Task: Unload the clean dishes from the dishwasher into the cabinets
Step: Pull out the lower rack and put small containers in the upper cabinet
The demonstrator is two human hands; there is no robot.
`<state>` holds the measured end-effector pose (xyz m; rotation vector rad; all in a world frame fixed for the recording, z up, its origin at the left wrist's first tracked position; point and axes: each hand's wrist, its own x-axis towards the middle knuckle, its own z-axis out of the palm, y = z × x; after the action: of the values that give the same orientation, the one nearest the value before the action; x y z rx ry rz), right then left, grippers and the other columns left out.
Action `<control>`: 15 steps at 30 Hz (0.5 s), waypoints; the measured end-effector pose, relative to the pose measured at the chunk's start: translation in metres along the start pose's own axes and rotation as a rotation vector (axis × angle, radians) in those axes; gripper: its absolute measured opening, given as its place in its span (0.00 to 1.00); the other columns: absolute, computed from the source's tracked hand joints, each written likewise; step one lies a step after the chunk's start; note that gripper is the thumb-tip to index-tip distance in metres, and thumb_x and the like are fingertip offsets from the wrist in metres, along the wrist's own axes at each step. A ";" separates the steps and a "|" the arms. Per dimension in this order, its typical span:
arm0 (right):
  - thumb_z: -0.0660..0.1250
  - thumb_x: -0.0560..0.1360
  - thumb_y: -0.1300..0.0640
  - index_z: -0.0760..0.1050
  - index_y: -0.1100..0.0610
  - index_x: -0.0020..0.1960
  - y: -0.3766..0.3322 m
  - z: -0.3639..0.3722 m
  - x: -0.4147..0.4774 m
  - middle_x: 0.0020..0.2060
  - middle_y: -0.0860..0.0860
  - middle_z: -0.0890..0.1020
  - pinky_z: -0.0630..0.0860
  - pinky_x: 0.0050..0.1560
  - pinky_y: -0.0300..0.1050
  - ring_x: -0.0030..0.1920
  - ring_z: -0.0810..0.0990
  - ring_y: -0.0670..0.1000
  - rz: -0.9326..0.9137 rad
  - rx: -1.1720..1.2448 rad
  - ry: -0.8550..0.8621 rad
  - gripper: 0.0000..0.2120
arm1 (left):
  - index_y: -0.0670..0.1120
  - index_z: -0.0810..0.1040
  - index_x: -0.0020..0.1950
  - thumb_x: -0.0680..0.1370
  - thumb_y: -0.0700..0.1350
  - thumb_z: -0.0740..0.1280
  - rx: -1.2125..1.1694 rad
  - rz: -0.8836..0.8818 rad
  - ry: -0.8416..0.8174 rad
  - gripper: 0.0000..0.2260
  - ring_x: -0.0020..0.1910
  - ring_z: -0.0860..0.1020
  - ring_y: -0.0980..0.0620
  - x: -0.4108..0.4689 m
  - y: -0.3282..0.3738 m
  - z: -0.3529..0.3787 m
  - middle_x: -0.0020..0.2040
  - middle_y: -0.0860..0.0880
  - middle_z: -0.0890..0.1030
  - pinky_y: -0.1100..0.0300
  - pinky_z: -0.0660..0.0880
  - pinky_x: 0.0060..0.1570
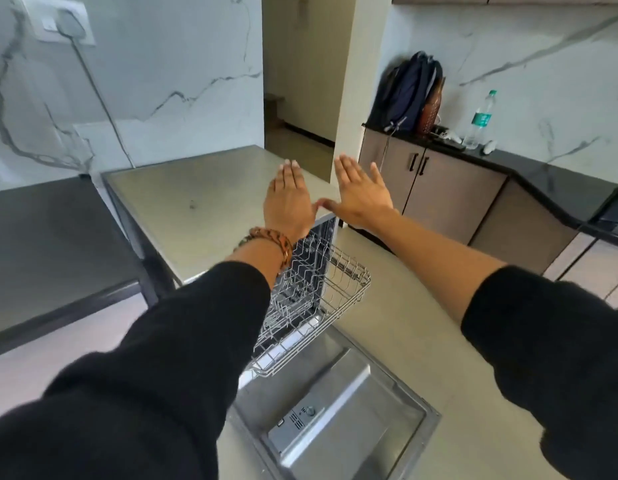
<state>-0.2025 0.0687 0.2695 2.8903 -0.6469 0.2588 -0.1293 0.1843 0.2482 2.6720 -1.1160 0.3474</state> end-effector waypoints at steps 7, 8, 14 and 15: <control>0.47 0.77 0.35 0.35 0.57 0.76 0.011 0.143 -0.003 0.76 0.52 0.40 0.35 0.73 0.55 0.76 0.39 0.50 -0.036 0.012 -0.183 0.39 | 0.35 0.42 0.76 0.80 0.59 0.50 0.010 -0.035 -0.222 0.36 0.77 0.47 0.43 -0.018 0.002 0.140 0.77 0.38 0.46 0.52 0.49 0.76; 0.47 0.78 0.35 0.35 0.57 0.76 0.014 0.158 -0.003 0.76 0.52 0.39 0.35 0.73 0.55 0.76 0.39 0.50 -0.046 0.019 -0.208 0.39 | 0.35 0.41 0.76 0.80 0.58 0.50 0.014 -0.043 -0.251 0.35 0.77 0.47 0.43 -0.019 0.002 0.156 0.77 0.38 0.45 0.52 0.48 0.76; 0.48 0.78 0.36 0.34 0.57 0.76 0.033 0.242 0.004 0.76 0.54 0.38 0.32 0.70 0.53 0.76 0.39 0.53 -0.149 0.025 -0.321 0.39 | 0.35 0.40 0.75 0.80 0.58 0.53 0.040 -0.128 -0.350 0.37 0.77 0.45 0.42 -0.031 0.002 0.235 0.77 0.37 0.44 0.51 0.47 0.76; 0.49 0.78 0.37 0.33 0.58 0.76 0.037 0.259 0.006 0.76 0.54 0.38 0.31 0.69 0.52 0.76 0.39 0.53 -0.187 0.007 -0.338 0.39 | 0.35 0.40 0.75 0.79 0.59 0.54 0.041 -0.155 -0.367 0.39 0.77 0.45 0.42 -0.032 0.004 0.250 0.77 0.37 0.44 0.50 0.47 0.76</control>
<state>-0.1787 -0.0184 0.0242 3.0008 -0.4151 -0.2579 -0.1216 0.1297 0.0020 2.9122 -0.9876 -0.1561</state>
